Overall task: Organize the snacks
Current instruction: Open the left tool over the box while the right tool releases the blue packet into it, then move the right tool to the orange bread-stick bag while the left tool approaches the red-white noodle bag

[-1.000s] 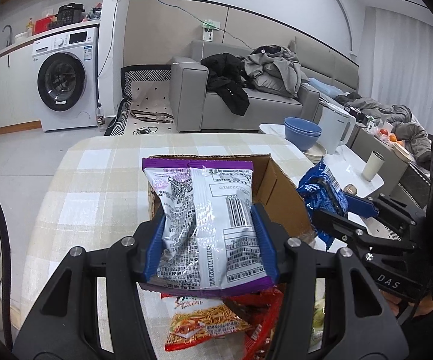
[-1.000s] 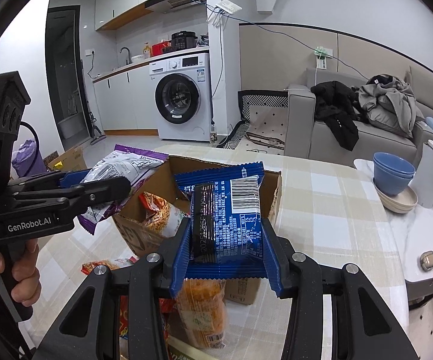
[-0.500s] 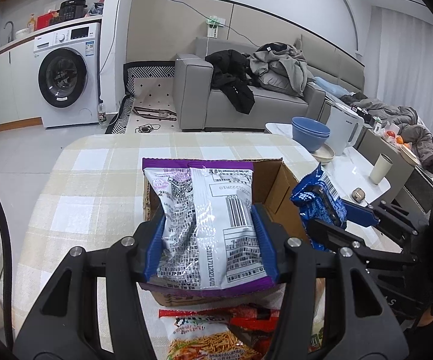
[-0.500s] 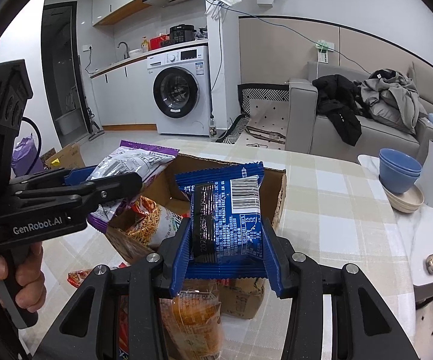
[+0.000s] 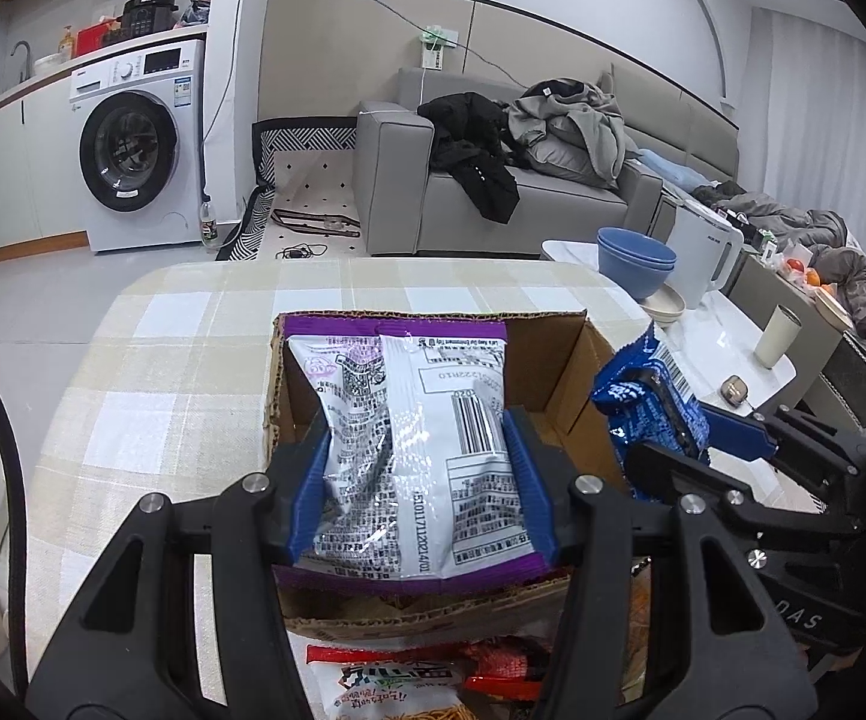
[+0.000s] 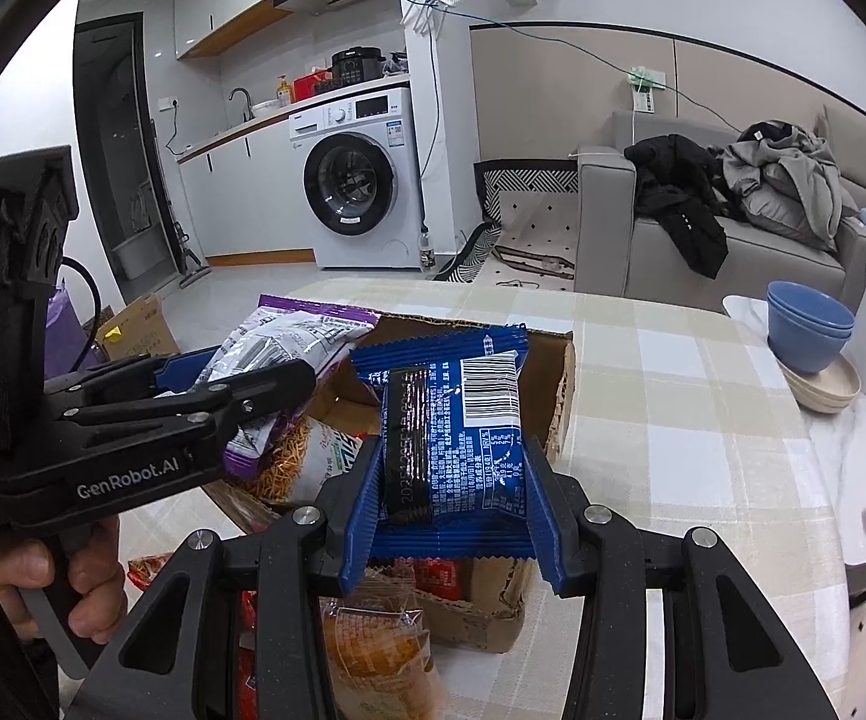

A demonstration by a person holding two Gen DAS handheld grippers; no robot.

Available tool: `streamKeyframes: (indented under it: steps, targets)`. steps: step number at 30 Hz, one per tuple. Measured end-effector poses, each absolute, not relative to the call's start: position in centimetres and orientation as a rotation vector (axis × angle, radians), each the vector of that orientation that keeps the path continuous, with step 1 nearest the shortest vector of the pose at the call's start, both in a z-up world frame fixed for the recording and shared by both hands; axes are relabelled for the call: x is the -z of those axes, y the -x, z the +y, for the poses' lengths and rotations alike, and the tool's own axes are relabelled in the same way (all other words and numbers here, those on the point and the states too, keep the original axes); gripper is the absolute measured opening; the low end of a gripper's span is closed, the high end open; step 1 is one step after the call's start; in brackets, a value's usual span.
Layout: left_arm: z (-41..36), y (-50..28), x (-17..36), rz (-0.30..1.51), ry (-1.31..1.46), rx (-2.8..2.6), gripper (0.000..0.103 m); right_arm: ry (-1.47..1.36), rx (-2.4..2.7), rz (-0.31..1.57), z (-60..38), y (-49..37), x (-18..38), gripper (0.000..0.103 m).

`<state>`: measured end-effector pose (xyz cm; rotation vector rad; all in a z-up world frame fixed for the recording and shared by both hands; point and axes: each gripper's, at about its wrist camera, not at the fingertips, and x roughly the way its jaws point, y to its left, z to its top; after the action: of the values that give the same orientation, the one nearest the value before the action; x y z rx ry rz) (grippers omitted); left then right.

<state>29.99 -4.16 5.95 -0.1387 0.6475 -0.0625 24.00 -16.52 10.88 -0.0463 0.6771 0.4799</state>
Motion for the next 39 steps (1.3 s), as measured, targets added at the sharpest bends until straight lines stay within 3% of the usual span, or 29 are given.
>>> streamKeyframes:
  steps: [14, 17, 19, 21, 24, 39]
  targets:
    - [-5.4, -30.8, -4.1, 0.668, 0.109, 0.073, 0.053, 0.068, -0.503, 0.685, -15.4, -24.1, -10.3, 0.045]
    - [-5.0, -30.6, -3.8, 0.676, 0.114, 0.061, 0.059, 0.081, -0.515, 0.668, -15.6, -23.6, -10.8, 0.056]
    - [-4.6, -30.3, -3.8, 0.676, 0.132, 0.06, 0.081, 0.077, -0.515, 0.654, -15.9, -23.3, -11.0, 0.075]
    - [-4.3, -29.7, -4.0, 0.657, 0.15, 0.081, 0.084, 0.061, -0.514, 0.642, -16.5, -23.0, -11.4, 0.089]
    - [-3.9, -28.9, -4.4, 0.651, 0.145, 0.057, 0.102, 0.054, -0.496, 0.63, -17.3, -22.6, -11.7, 0.1]
    - [-1.0, -22.7, -5.0, 0.65, 0.15, 0.015, 0.102, 0.002, -0.493, 0.632, -19.3, -19.8, -11.7, 0.103]
